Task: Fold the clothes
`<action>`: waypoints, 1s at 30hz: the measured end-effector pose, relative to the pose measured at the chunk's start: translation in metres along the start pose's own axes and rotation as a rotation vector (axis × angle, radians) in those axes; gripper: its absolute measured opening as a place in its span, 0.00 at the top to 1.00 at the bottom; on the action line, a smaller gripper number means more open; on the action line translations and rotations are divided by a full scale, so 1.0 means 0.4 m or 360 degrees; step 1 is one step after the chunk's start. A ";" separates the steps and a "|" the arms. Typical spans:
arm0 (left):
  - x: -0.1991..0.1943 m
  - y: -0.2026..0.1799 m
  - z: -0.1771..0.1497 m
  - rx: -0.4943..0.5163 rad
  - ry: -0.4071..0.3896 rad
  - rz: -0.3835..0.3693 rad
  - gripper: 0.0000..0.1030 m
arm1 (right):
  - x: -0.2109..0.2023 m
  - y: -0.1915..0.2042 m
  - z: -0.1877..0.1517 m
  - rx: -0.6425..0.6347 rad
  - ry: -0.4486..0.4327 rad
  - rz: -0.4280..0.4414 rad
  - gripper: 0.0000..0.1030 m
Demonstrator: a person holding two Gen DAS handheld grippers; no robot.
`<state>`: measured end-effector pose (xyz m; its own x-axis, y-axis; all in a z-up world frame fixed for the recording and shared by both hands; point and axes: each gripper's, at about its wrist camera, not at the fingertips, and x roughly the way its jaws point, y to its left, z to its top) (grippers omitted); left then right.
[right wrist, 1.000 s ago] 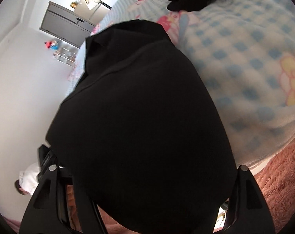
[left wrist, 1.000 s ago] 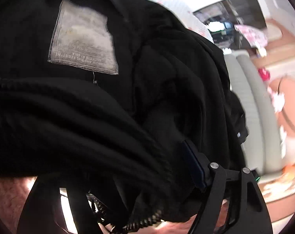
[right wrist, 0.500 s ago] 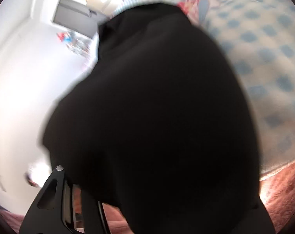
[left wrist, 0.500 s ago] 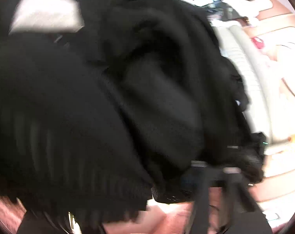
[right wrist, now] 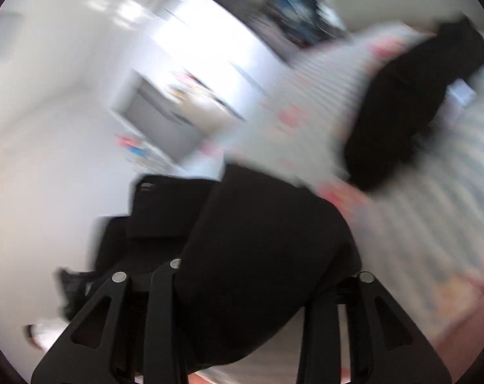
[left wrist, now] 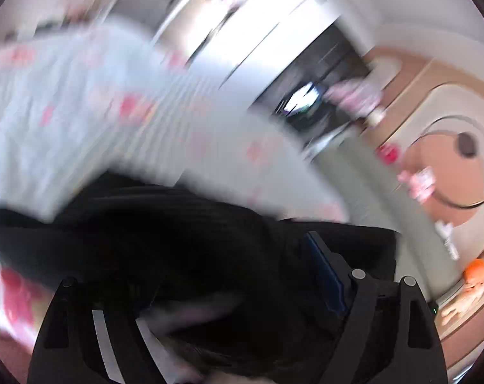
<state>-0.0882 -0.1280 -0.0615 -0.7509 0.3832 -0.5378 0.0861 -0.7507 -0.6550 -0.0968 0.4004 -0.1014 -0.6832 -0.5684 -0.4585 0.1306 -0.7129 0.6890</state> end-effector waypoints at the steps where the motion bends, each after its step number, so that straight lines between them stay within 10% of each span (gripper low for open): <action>1: 0.037 0.044 -0.028 -0.0064 0.0102 0.0124 0.24 | 0.021 -0.043 -0.025 0.0044 0.0089 -0.0099 0.66; 4: 0.090 0.117 -0.121 -0.0173 0.0304 0.0141 0.32 | 0.044 -0.123 -0.087 0.0170 0.0224 -0.0143 0.66; 11: 0.015 0.041 -0.255 -0.0104 0.0216 0.0134 0.20 | 0.022 -0.109 -0.140 -0.0003 0.0364 -0.0206 0.55; 16: 0.061 0.069 -0.359 -0.0237 0.0331 0.0386 0.19 | 0.137 -0.151 -0.187 0.0009 0.0532 -0.0182 0.37; 21: 0.135 0.060 -0.375 -0.0169 0.0553 0.0214 0.18 | 0.208 -0.139 -0.223 -0.0039 0.0642 -0.0183 0.30; 22: 0.151 0.047 -0.361 -0.0135 0.0636 0.0155 0.32 | 0.216 -0.130 -0.220 -0.0055 0.0650 -0.0178 0.38; 26: 0.085 -0.057 -0.247 0.0083 0.0399 0.0065 0.76 | 0.137 -0.036 -0.146 -0.0209 0.0424 0.0099 0.72; 30: -0.063 -0.115 -0.115 -0.0027 0.0002 -0.0089 0.80 | -0.005 0.001 -0.055 -0.0147 0.0094 0.0394 0.76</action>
<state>-0.0431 -0.0784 -0.0422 -0.7539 0.4249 -0.5011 0.0552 -0.7190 -0.6928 -0.0795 0.3922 -0.1127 -0.5795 -0.7512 -0.3161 0.3556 -0.5821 0.7312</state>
